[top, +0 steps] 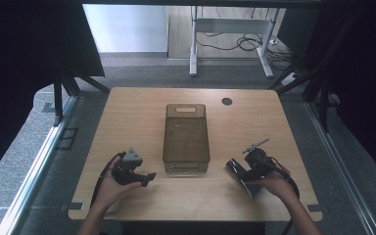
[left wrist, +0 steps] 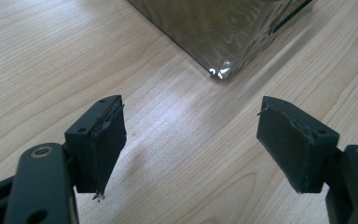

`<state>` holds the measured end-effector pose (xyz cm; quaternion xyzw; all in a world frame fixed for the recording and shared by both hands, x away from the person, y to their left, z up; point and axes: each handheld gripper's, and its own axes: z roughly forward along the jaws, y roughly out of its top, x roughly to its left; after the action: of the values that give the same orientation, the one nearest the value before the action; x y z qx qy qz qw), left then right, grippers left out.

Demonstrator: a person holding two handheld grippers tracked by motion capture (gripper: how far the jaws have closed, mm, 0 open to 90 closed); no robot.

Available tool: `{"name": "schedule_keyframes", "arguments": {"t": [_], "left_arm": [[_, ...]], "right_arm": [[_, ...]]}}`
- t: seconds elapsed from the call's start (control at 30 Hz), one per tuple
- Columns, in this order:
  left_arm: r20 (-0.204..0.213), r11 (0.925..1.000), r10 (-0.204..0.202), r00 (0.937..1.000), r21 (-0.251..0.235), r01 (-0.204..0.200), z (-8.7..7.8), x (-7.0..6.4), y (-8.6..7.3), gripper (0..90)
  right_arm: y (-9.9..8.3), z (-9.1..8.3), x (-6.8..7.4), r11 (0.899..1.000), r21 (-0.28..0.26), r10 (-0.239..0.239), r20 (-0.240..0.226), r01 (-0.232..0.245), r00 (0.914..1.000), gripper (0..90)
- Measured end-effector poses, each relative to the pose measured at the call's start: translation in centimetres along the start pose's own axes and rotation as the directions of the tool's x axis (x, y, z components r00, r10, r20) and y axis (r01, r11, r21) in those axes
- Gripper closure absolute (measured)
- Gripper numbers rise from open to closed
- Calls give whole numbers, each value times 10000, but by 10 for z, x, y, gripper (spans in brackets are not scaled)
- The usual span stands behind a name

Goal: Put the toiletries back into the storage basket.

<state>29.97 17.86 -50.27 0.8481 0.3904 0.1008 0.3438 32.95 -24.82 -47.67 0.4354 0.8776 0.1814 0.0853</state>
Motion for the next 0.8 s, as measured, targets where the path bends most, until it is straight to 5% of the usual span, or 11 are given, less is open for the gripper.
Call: {"name": "schedule_keyframes", "arguments": {"t": [0.8], "left_arm": [[24,10000,74,10000,-12,-74,0,-2,1,241]], "right_arm": [[10,34,4,9898,1422,-31,131,12,9999,391]]}}
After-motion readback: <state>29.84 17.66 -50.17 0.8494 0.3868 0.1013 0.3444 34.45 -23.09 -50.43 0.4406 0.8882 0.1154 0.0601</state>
